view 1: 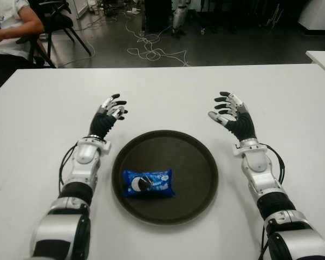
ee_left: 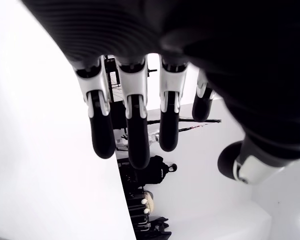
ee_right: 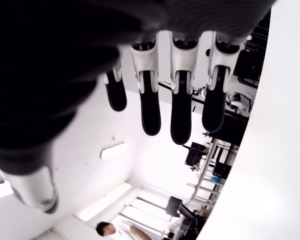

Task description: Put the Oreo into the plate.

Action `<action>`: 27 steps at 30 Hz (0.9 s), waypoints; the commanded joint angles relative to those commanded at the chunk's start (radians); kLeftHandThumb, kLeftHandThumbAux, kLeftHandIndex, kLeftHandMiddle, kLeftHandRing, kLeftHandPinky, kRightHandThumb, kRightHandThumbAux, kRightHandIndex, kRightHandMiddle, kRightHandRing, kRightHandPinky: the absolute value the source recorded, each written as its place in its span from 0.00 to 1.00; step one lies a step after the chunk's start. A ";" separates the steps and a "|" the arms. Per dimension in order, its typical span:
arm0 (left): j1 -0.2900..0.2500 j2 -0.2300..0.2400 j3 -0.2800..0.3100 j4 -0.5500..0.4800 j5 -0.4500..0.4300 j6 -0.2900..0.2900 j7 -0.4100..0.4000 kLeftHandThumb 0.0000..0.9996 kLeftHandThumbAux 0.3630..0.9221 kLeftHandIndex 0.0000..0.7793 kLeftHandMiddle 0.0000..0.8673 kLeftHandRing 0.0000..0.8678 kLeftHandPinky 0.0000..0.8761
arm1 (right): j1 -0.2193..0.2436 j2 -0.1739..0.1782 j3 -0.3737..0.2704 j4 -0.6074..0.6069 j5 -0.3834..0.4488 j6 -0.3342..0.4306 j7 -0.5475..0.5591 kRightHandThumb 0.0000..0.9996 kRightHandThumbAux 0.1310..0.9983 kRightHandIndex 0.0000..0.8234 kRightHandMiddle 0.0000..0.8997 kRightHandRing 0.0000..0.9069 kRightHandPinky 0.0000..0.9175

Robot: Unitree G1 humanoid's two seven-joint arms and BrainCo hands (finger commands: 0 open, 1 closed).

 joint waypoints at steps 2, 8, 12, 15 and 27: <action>0.007 -0.003 0.001 -0.010 -0.005 -0.003 -0.004 0.65 0.30 0.19 0.30 0.36 0.39 | 0.004 0.001 -0.001 0.000 -0.002 0.006 -0.006 0.16 0.55 0.29 0.36 0.37 0.38; 0.021 -0.009 0.003 -0.036 -0.016 0.003 -0.014 0.67 0.29 0.19 0.31 0.37 0.40 | 0.004 0.000 -0.001 0.014 -0.012 0.019 -0.023 0.15 0.54 0.28 0.36 0.36 0.38; 0.026 -0.007 0.003 -0.047 -0.021 0.010 -0.021 0.65 0.29 0.19 0.30 0.36 0.39 | 0.003 -0.001 0.005 0.018 -0.020 0.022 -0.033 0.15 0.54 0.28 0.35 0.36 0.38; 0.029 -0.007 0.003 -0.055 -0.023 0.013 -0.026 0.65 0.28 0.18 0.30 0.36 0.40 | 0.001 -0.002 0.008 0.026 -0.025 0.020 -0.040 0.15 0.55 0.28 0.35 0.36 0.38; 0.041 -0.009 0.006 -0.072 -0.034 0.008 -0.034 0.68 0.27 0.19 0.30 0.36 0.40 | -0.010 -0.005 0.020 0.058 -0.068 0.005 -0.090 0.14 0.56 0.29 0.35 0.36 0.38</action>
